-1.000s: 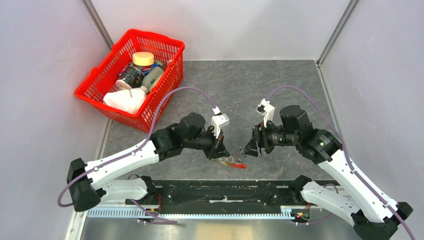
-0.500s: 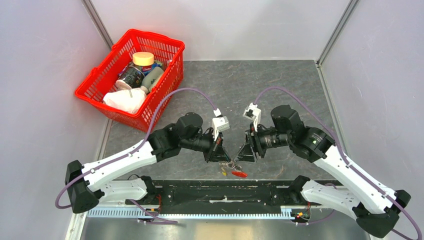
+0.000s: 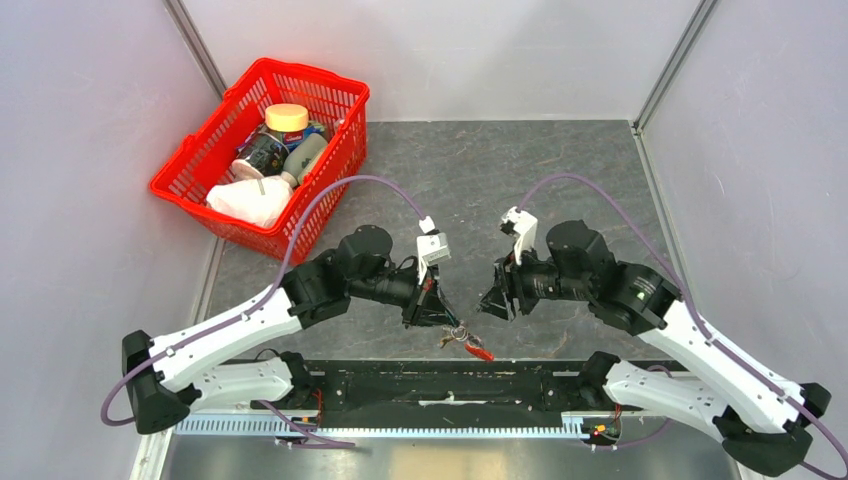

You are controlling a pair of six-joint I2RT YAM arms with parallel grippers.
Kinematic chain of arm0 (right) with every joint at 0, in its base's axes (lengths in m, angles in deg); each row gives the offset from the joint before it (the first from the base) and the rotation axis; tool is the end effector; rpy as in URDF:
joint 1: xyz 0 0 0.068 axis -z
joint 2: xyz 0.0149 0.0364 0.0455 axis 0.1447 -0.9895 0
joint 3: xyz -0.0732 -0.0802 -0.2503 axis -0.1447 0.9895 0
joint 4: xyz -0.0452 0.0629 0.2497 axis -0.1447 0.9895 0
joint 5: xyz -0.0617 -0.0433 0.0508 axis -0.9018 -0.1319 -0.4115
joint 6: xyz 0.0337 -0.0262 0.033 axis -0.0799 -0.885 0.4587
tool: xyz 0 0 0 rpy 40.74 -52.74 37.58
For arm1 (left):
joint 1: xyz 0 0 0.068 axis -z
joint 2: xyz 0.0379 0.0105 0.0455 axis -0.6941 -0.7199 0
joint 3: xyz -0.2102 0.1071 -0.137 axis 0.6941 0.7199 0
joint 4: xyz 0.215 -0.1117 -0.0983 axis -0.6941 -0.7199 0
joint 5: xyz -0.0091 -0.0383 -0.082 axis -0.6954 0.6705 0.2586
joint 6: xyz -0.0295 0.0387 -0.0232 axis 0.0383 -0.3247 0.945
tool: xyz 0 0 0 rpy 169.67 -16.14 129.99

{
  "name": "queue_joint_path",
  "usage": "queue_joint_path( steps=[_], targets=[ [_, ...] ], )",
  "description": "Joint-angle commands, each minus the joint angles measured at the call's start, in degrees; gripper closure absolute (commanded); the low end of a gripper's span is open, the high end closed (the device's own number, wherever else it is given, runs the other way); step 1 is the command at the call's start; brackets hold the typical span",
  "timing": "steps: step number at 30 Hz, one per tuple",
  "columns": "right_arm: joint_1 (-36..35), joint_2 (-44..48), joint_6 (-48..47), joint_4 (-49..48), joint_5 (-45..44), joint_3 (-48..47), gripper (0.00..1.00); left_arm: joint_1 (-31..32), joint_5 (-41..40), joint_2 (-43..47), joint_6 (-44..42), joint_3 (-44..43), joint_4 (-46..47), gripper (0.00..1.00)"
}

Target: Put the keys on the keyring

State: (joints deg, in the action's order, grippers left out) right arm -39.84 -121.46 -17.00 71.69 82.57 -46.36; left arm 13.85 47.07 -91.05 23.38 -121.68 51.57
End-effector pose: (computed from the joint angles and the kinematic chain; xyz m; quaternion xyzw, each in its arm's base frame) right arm 0.1049 0.1378 0.3570 -0.3082 0.8078 0.4052 0.2970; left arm 0.1064 -0.2075 0.3355 0.4307 0.6877 -0.5211 0.2646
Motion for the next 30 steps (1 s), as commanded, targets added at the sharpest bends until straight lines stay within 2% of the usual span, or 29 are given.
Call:
queue_joint_path(
  steps=[1,4,9,13,24,30],
  targets=[
    [-0.11,3.18,2.98,3.42,-18.38,-1.28,0.41,0.36,1.33,2.85,-2.51,-1.33,-0.07,0.98],
    [-0.09,3.51,7.51,4.64,-25.66,0.72,0.41,0.31,1.1,3.95,-3.0,-1.11,-1.04,0.98],
    [-0.09,0.73,12.76,5.43,-29.38,4.68,0.47,0.36,1.19,5.82,-3.67,-1.28,-2.83,0.98],
    [0.63,-1.7,16.54,4.99,-34.56,8.39,0.48,0.31,1.23,7.25,-3.72,-1.11,-3.57,0.98],
    [9.66,-14.4,14.79,-3.82,-29.97,14.46,0.54,0.29,1.89,10.24,-4.16,-0.49,-4.6,0.98],
    [11.01,-21.98,12.54,-7.57,-27.63,14.05,0.58,0.27,1.93,11.79,-4.68,-1.08,-5.83,0.98]
  ],
)
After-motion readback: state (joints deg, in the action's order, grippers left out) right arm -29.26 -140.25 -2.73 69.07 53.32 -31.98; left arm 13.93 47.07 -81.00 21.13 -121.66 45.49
